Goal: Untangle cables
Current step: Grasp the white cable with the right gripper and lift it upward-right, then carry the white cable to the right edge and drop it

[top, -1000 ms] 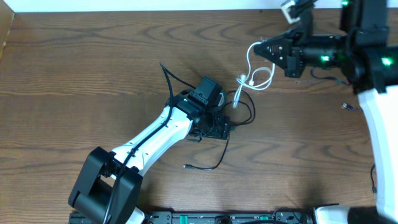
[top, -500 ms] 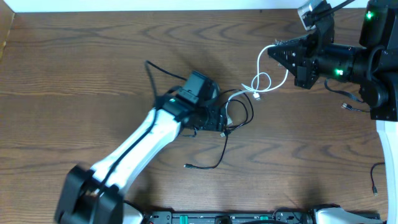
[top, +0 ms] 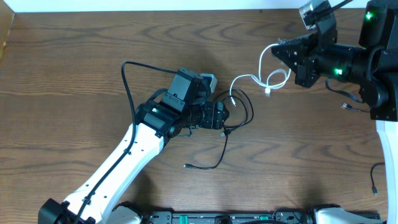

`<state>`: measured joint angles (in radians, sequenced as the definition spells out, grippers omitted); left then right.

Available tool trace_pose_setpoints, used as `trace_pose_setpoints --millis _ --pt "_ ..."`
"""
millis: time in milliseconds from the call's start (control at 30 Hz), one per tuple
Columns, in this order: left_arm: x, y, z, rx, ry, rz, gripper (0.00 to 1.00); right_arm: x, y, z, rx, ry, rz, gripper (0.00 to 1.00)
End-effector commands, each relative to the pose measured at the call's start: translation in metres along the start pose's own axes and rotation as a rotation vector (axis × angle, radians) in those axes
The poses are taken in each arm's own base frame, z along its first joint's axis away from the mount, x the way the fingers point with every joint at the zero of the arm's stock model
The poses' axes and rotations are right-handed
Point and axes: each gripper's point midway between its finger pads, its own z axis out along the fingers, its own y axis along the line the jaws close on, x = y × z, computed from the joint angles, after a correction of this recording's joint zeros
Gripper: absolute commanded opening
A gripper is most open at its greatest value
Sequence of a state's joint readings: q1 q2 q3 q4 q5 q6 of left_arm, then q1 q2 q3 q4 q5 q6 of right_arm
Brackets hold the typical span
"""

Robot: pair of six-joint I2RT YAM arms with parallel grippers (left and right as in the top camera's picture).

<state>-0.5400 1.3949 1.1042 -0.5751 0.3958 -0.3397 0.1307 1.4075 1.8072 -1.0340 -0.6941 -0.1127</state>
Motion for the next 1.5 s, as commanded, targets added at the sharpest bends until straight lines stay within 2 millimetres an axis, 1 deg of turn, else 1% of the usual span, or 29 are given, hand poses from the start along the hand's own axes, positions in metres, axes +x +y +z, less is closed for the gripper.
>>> trace_pose_setpoints --millis 0,33,67,100,133,200,233,267,333,400,467,633,700,767,800,867,967,1033,1133,1267,1333,1467 --pt "0.003 0.001 0.001 0.001 0.02 0.004 0.73 0.0 -0.038 -0.008 0.243 0.013 0.0 0.01" --pt "0.005 0.003 0.003 -0.004 0.032 -0.001 0.73 0.0 -0.063 -0.017 0.397 0.021 -0.003 0.01" --pt "0.007 0.003 0.003 -0.007 0.039 -0.004 0.73 0.0 -0.08 -0.025 0.505 0.021 0.004 0.01" --pt "0.009 0.004 0.004 -0.01 0.046 -0.006 0.73 -0.002 -0.104 -0.041 0.669 0.006 0.045 0.01" --pt "0.009 0.005 0.004 -0.011 0.05 -0.007 0.73 -0.003 -0.124 -0.059 0.82 -0.021 0.096 0.01" --pt "0.01 0.005 0.005 -0.013 0.053 -0.009 0.73 -0.005 -0.151 -0.096 1.07 -0.095 0.198 0.01" --pt "0.01 0.005 0.005 -0.013 0.054 -0.009 0.73 -0.005 -0.158 -0.109 1.152 -0.128 0.229 0.01" --pt "0.01 0.005 0.005 -0.013 0.054 -0.009 0.73 -0.006 -0.166 -0.129 1.258 -0.173 0.27 0.01" --pt "0.011 0.006 0.005 -0.014 0.057 -0.011 0.73 -0.002 -0.172 -0.148 1.36 -0.219 0.33 0.01" --pt "0.012 0.006 0.005 -0.017 0.063 -0.013 0.73 0.004 -0.175 -0.16 1.418 -0.245 0.382 0.01" --pt "0.013 0.007 0.004 -0.018 0.066 -0.014 0.73 0.01 -0.178 -0.163 1.434 -0.253 0.428 0.01" --pt "0.013 0.007 0.004 -0.018 0.066 -0.014 0.73 0.026 -0.183 -0.154 1.431 -0.165 0.433 0.01" --pt "0.013 0.007 0.004 -0.018 0.066 -0.014 0.73 0.032 -0.187 -0.154 1.455 -0.127 0.432 0.01" --pt "0.013 0.007 0.004 -0.018 0.066 -0.014 0.73 0.036 -0.192 -0.148 1.448 -0.099 0.436 0.01" --pt "0.013 0.007 0.004 -0.018 0.066 -0.014 0.73 0.037 -0.193 -0.14 1.417 -0.086 0.439 0.01" --pt "0.013 0.007 0.004 -0.018 0.066 -0.014 0.73 0.039 -0.191 -0.114 1.283 -0.006 0.388 0.01" --pt "0.013 0.007 0.004 -0.018 0.066 -0.014 0.73 0.046 -0.178 -0.064 1.007 0.125 0.298 0.01" --pt "0.013 0.007 0.004 -0.018 0.066 -0.014 0.73 0.054 -0.172 -0.042 0.894 0.177 0.29 0.01" --pt "0.013 0.007 0.004 -0.019 0.067 -0.015 0.73 0.069 -0.175 -0.024 0.841 0.242 0.32 0.01" --pt "0.015 0.007 0.004 -0.022 0.074 -0.017 0.73 0.086 -0.187 -0.008 0.836 0.315 0.344 0.01" --pt "0.016 0.008 0.004 -0.023 0.076 -0.018 0.73 0.092 -0.192 -0.002 0.834 0.339 0.352 0.01" --pt "0.016 0.008 0.004 -0.023 0.076 -0.018 0.73 0.097 -0.198 0.004 0.839 0.356 0.362 0.01"
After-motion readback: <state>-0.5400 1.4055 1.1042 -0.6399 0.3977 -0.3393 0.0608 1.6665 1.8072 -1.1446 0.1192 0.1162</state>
